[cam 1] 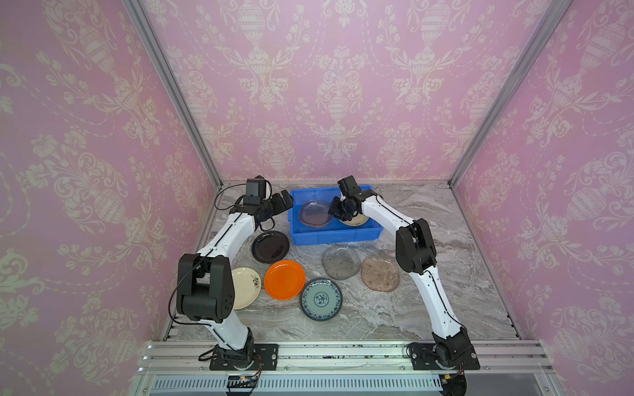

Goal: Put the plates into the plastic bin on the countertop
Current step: 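Set the amber plate against the clear plates in the bin with the right gripper, then lay the amber plate flat in the bin and open the right gripper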

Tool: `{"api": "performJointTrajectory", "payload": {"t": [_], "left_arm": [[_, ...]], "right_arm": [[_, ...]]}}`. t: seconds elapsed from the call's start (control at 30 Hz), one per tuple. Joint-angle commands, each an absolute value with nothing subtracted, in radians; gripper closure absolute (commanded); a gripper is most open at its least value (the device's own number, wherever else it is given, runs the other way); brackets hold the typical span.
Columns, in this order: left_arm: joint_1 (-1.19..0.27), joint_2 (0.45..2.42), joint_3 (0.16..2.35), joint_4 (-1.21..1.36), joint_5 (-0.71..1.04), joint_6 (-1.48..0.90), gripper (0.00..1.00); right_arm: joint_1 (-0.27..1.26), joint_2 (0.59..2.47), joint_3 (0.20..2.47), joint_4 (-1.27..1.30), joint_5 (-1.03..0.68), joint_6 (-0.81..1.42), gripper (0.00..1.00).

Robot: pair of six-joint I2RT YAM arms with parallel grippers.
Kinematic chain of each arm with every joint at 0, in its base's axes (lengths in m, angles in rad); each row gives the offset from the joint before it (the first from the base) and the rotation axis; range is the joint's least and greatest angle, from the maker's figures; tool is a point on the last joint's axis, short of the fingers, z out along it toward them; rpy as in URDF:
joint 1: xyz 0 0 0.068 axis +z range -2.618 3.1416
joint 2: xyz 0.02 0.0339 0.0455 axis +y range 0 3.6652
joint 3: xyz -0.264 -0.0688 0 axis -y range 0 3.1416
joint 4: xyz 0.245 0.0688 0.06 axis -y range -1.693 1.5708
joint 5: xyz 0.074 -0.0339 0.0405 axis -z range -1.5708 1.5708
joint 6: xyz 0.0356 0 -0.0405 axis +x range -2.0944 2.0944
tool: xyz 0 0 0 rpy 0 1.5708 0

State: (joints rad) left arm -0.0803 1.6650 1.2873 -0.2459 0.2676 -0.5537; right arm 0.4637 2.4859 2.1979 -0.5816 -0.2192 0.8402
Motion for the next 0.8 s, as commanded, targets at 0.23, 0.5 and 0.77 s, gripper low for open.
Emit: {"api": "performJointTrajectory", "payload": {"t": [0.23,0.5,0.77], "left_arm": [[-0.071,1.674,1.275,-0.226,0.288,-0.572,0.01],[-0.070,1.673,1.268,-0.222,0.287,-0.574,0.01],[-0.069,1.676,1.263,-0.218,0.290,-0.574,0.01]], "right_arm": [[0.467,2.532,2.235,-0.606,-0.216,0.806,0.87],[0.466,2.589,2.308,-0.631,-0.199,0.796,0.87],[0.467,2.621,2.366,-0.602,-0.222,0.799,0.87]]}}
